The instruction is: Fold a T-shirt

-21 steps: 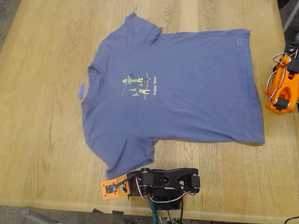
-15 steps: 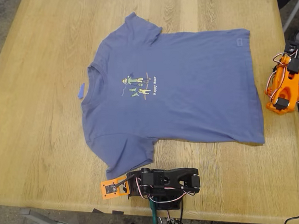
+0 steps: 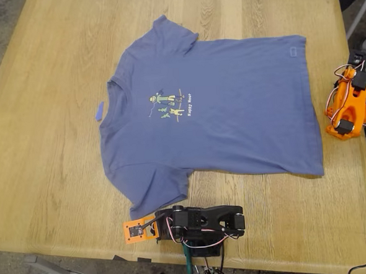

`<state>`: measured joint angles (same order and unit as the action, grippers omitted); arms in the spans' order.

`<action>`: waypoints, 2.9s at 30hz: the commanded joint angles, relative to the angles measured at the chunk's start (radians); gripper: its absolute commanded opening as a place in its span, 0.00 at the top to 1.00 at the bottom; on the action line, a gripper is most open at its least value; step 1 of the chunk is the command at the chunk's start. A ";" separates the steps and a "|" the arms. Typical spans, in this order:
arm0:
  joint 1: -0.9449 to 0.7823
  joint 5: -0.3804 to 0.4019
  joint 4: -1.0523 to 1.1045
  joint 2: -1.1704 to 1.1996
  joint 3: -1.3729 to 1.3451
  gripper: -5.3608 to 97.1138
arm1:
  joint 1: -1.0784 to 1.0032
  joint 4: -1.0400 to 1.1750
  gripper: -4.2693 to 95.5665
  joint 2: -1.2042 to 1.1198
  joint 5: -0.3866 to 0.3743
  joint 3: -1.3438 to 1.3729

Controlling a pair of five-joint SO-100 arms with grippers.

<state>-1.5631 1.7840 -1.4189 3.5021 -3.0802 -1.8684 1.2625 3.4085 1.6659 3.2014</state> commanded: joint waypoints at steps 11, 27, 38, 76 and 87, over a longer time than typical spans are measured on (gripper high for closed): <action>0.009 0.000 -0.008 0.107 0.014 0.95 | 0.000 -0.005 0.92 -0.003 -0.003 0.067; 0.009 0.000 -0.008 0.107 0.014 0.95 | 0.000 -0.005 0.92 -0.003 -0.003 0.067; 0.009 0.000 -0.008 0.107 0.014 0.95 | 0.000 -0.005 0.92 -0.003 -0.003 0.067; 0.480 0.000 0.080 -0.028 0.446 0.36 | 0.522 0.123 0.51 -0.008 -0.081 -0.758; 0.854 -0.035 -0.187 -0.526 1.037 0.34 | 1.215 0.431 0.52 -0.350 -0.025 -1.229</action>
<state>-0.8007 1.7549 -1.5447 3.0864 -2.2427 -0.7716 1.6659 3.1569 1.6398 2.0816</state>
